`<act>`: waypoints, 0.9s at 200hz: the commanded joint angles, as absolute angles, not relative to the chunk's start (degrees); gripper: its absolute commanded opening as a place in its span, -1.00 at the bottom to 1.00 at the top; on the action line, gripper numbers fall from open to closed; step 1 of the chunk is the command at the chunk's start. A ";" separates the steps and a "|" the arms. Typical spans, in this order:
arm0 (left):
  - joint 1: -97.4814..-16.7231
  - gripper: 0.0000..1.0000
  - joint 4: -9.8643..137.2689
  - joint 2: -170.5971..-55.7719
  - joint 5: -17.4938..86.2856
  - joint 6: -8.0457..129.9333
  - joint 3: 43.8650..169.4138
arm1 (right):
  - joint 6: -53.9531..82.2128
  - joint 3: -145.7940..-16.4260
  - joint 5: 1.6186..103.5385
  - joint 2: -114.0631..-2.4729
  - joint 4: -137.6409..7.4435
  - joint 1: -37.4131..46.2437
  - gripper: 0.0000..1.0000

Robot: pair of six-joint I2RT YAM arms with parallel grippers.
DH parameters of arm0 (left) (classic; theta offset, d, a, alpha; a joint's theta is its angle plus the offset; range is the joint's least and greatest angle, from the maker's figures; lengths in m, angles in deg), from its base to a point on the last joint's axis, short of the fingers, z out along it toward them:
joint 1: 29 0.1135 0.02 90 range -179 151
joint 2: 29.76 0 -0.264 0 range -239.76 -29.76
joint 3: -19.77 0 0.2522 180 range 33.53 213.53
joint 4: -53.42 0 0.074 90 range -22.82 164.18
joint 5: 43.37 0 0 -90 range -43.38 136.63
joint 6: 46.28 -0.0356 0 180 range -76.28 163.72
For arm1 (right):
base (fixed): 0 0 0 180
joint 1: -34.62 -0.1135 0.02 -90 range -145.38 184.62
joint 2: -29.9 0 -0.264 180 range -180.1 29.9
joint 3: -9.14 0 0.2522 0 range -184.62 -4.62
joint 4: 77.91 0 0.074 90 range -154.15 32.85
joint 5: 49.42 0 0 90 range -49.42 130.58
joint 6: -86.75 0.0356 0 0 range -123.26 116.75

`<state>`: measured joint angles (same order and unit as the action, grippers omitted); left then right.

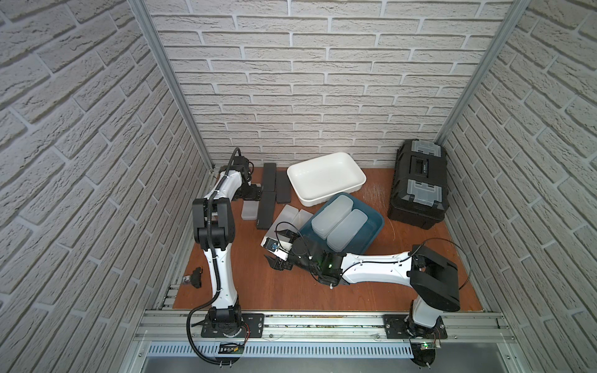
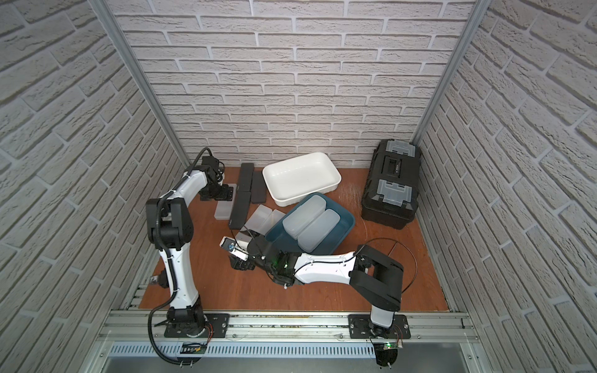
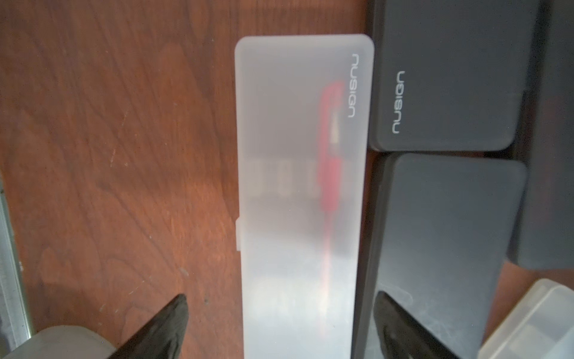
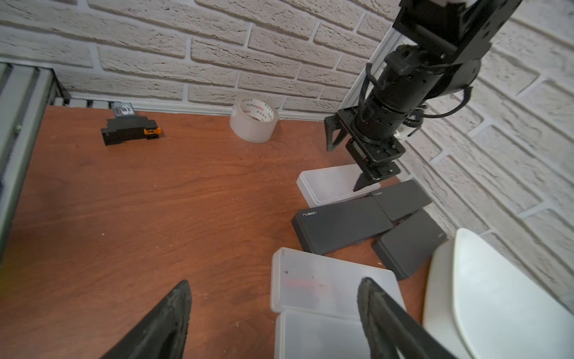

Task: Place the pencil cases by color into the storage box
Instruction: Pick up the pencil case from the center of the board.

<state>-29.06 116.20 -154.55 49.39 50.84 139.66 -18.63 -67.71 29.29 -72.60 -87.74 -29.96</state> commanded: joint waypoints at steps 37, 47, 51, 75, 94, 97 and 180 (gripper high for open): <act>-28.80 0.83 116.47 -155.85 48.37 49.96 141.08 | -8.25 -75.44 48.02 -74.85 -82.50 -22.56 0.67; -28.80 0.84 116.43 -156.01 48.23 49.79 141.12 | -6.39 -76.60 52.01 -74.80 -80.44 -21.40 0.67; -28.75 0.83 116.36 -156.08 48.04 49.63 141.16 | -5.42 -76.84 53.77 -74.68 -80.17 -20.94 0.68; -28.77 0.84 116.34 -156.73 47.45 49.47 141.41 | -0.56 -77.46 60.96 -73.69 -80.21 -18.69 0.67; -28.75 0.83 116.58 -157.37 47.30 49.39 141.89 | 1.28 -78.31 62.15 -73.12 -78.83 -18.11 0.67; -28.80 0.82 116.63 -157.45 47.30 49.41 141.99 | 1.85 -78.54 61.93 -73.11 -78.51 -18.12 0.68; -28.89 0.81 116.05 -158.47 48.15 49.62 142.39 | 27.36 -91.93 54.55 -77.16 -60.72 -12.57 0.65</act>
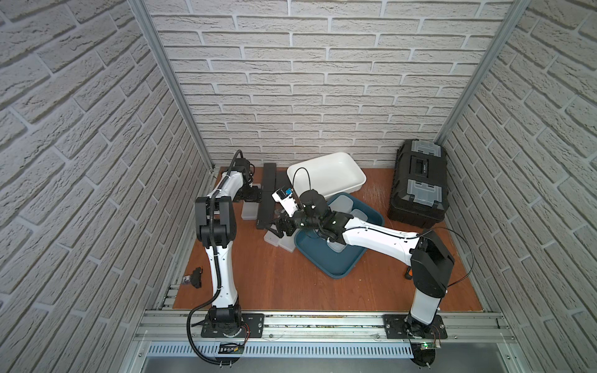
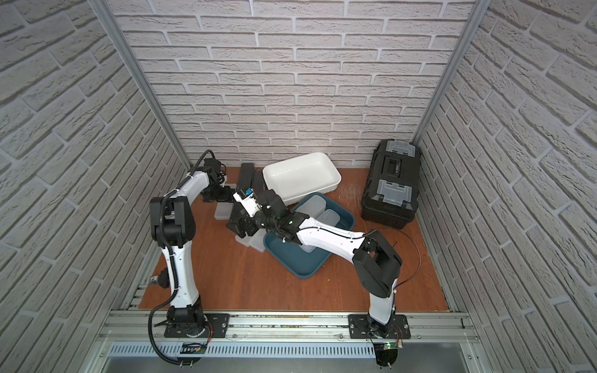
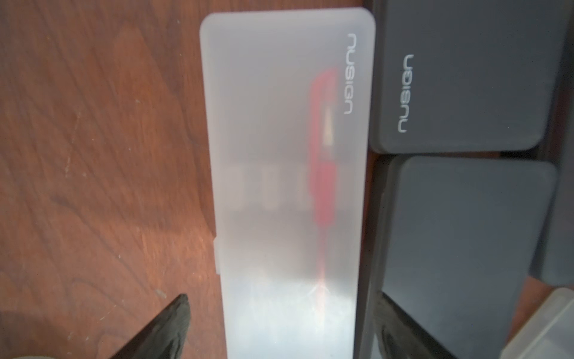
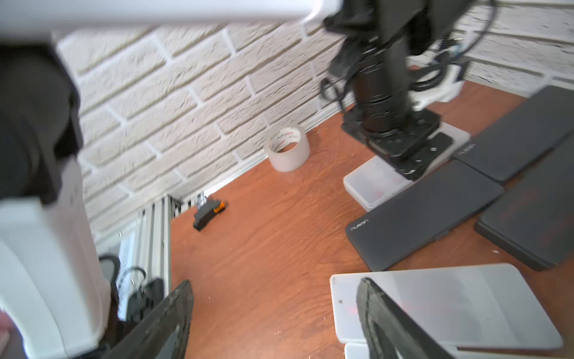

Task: Place the pencil cases by color into the storage box
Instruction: Pick up the pencil case from the center of the board.

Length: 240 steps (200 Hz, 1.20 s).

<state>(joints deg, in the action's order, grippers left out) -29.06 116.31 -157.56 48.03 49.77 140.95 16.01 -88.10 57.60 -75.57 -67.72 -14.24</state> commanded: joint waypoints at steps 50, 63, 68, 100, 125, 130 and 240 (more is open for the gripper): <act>-29.30 0.79 115.85 -158.86 50.09 50.41 142.64 | 37.83 -104.60 47.97 -84.49 -44.80 -11.26 0.61; -29.68 0.79 116.21 -158.77 51.09 50.71 143.22 | 40.63 -108.95 47.22 -87.98 -40.72 -11.26 0.61; -29.71 0.79 116.23 -158.63 51.27 50.78 143.40 | 41.92 -109.99 46.71 -89.16 -40.01 -11.22 0.60; -30.07 0.79 115.57 -157.07 51.14 51.41 143.31 | 50.61 -120.31 41.66 -97.94 -30.59 -11.65 0.53; -30.23 0.79 114.64 -156.79 50.19 51.53 142.58 | 54.28 -130.29 34.72 -104.13 -21.96 -12.14 0.52; -30.21 0.78 114.32 -156.69 50.02 51.55 142.24 | 54.76 -132.02 33.35 -105.19 -20.58 -12.21 0.51; -30.28 0.77 112.63 -156.96 50.11 51.42 139.22 | 58.02 -141.18 25.94 -113.28 -15.49 -12.31 0.46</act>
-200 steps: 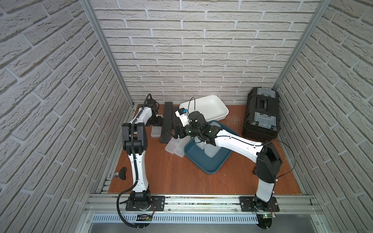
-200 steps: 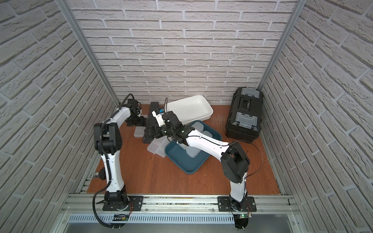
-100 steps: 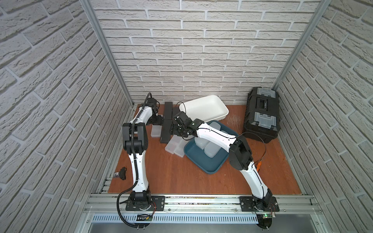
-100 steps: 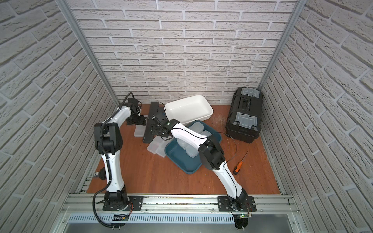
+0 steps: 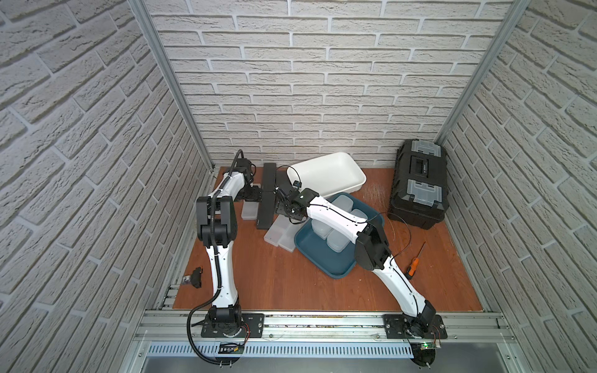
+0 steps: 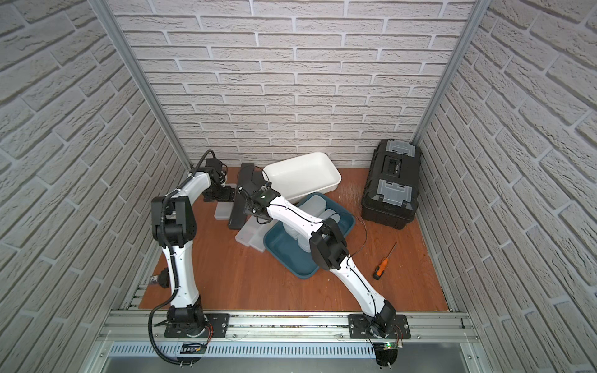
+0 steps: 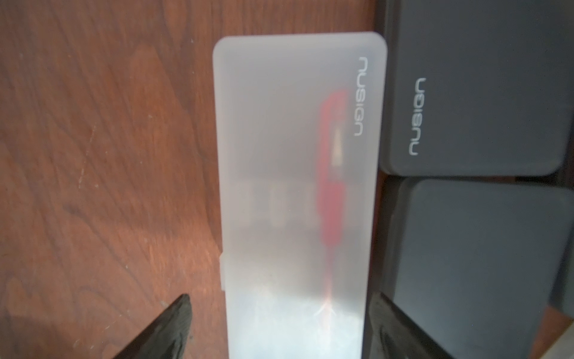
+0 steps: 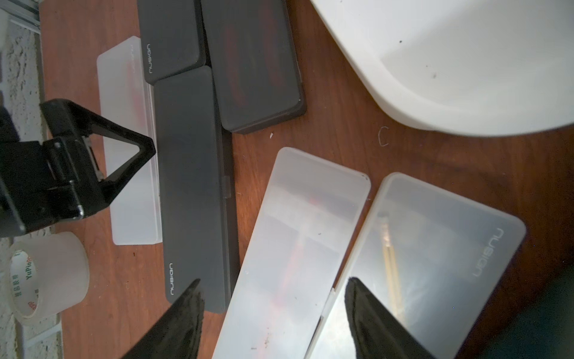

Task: Place the pencil cases by color into the storage box
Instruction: Pick up the pencil case from the center of the board.

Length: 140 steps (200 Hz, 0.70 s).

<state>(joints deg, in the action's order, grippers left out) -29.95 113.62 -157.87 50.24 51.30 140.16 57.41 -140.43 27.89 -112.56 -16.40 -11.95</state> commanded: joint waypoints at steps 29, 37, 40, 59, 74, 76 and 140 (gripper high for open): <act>-30.18 0.77 114.53 -157.70 49.89 52.23 140.59 | 58.00 -141.11 26.68 -113.86 -16.04 -12.32 0.46; -30.15 0.77 114.86 -157.90 49.89 52.51 141.05 | 58.16 -141.11 26.78 -114.06 -16.23 -12.27 0.46; -30.15 0.77 114.83 -157.95 49.79 52.45 141.00 | 58.11 -141.11 26.78 -114.14 -16.25 -12.31 0.46; -30.21 0.77 115.08 -158.23 49.70 52.69 141.50 | 58.27 -141.11 27.15 -114.67 -16.42 -12.31 0.46; -30.15 0.77 115.29 -158.68 49.54 52.68 142.16 | 58.36 -141.03 27.40 -114.94 -16.32 -12.32 0.46; -30.15 0.77 115.27 -158.69 49.51 52.66 142.30 | 58.34 -140.98 27.46 -114.95 -16.38 -12.25 0.46; -29.76 0.75 120.44 -163.42 46.74 53.01 149.85 | 57.68 -139.47 28.80 -114.18 -18.38 -12.31 0.47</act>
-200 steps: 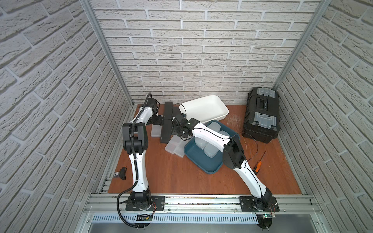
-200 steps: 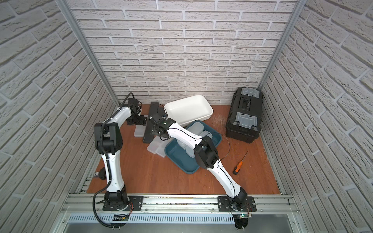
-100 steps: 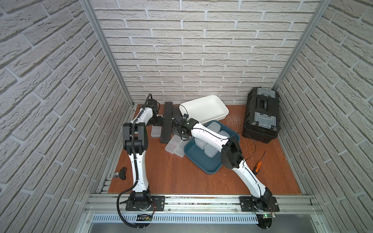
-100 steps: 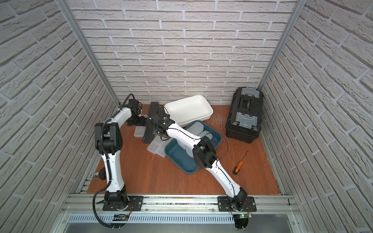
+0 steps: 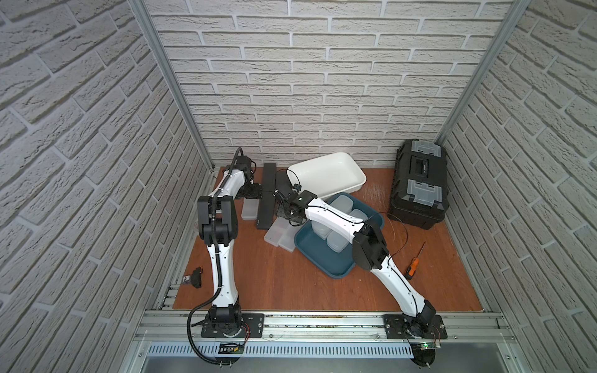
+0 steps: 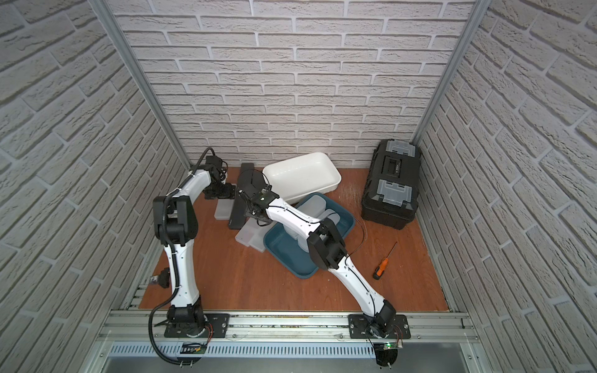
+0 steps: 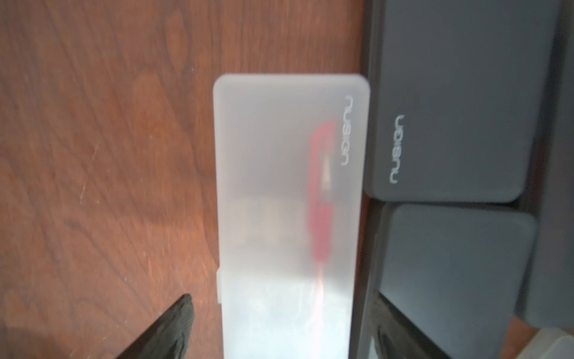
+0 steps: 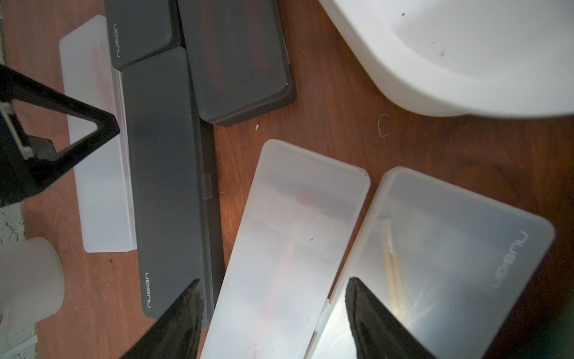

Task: Place the pencil cases by color into the storage box
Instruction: Pick up the pencil case from the center of the board.

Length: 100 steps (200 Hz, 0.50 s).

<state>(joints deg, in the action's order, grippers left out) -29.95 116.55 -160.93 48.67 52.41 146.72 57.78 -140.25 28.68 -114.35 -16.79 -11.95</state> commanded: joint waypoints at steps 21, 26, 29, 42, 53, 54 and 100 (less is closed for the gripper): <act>-29.36 0.76 122.37 -164.71 45.84 53.61 152.26 | 57.26 -139.05 28.84 -113.64 -18.87 -12.27 0.48; -29.31 0.76 122.90 -165.00 45.82 53.72 152.79 | 57.22 -138.93 28.81 -113.47 -19.03 -12.28 0.48; -29.28 0.76 123.09 -165.17 45.80 53.71 153.06 | 57.15 -138.80 28.80 -113.38 -19.13 -12.31 0.48; -29.34 0.76 124.09 -165.73 45.75 53.96 154.12 | 56.96 -138.33 28.87 -112.95 -19.49 -12.31 0.48; -29.35 0.77 125.31 -166.34 45.75 54.01 155.23 | 56.86 -137.80 28.88 -112.46 -19.89 -12.31 0.48; -29.35 0.77 125.43 -166.38 45.79 54.01 155.33 | 56.86 -137.74 28.84 -112.43 -19.91 -12.31 0.48; -29.27 0.76 132.48 -170.07 45.93 54.26 162.42 | 56.87 -136.76 29.58 -111.44 -20.78 -12.31 0.49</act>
